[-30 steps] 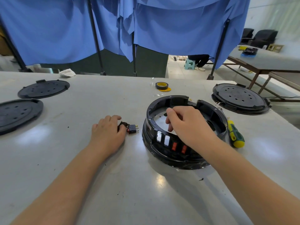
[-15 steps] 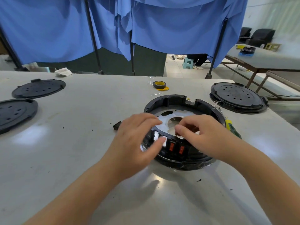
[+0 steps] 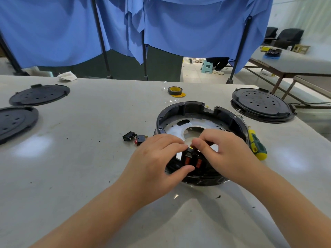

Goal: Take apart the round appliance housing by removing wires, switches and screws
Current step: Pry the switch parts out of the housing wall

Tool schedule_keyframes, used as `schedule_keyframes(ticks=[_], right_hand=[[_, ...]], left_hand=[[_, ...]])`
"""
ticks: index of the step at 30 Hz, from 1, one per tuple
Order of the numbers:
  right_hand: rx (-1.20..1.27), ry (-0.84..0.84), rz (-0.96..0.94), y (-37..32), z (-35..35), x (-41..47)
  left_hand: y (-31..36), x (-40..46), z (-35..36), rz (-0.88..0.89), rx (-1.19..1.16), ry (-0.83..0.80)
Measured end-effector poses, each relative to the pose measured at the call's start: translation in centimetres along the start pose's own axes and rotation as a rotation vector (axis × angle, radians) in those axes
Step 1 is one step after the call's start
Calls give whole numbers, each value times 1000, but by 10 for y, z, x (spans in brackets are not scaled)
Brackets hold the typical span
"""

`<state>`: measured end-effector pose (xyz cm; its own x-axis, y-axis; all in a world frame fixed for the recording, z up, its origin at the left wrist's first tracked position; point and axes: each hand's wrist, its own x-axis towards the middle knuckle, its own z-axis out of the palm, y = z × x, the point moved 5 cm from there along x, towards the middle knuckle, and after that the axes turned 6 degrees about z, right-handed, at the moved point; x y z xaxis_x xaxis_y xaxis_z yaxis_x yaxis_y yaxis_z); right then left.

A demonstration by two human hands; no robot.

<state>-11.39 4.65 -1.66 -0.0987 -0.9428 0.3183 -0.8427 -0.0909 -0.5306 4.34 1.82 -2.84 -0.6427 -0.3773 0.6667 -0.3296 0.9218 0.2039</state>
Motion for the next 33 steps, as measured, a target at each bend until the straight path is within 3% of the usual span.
schedule_keyframes(ticks=[8, 15, 21, 27, 33], right_hand=[[26, -43, -28, 2, 1, 4], [-75, -190, 181, 1, 11, 21], [-240, -305, 267, -7, 29, 37], [-69, -277, 331, -11, 32, 38], [-152, -440, 324, -5, 39, 39]], left_hand=[[2, 0, 1, -42, 4, 64], [3, 1, 2, -47, 15, 119], [-6, -3, -1, -139, -10, 54], [-6, -2, -1, -128, 10, -23], [-5, -1, -1, -137, 3, -28]])
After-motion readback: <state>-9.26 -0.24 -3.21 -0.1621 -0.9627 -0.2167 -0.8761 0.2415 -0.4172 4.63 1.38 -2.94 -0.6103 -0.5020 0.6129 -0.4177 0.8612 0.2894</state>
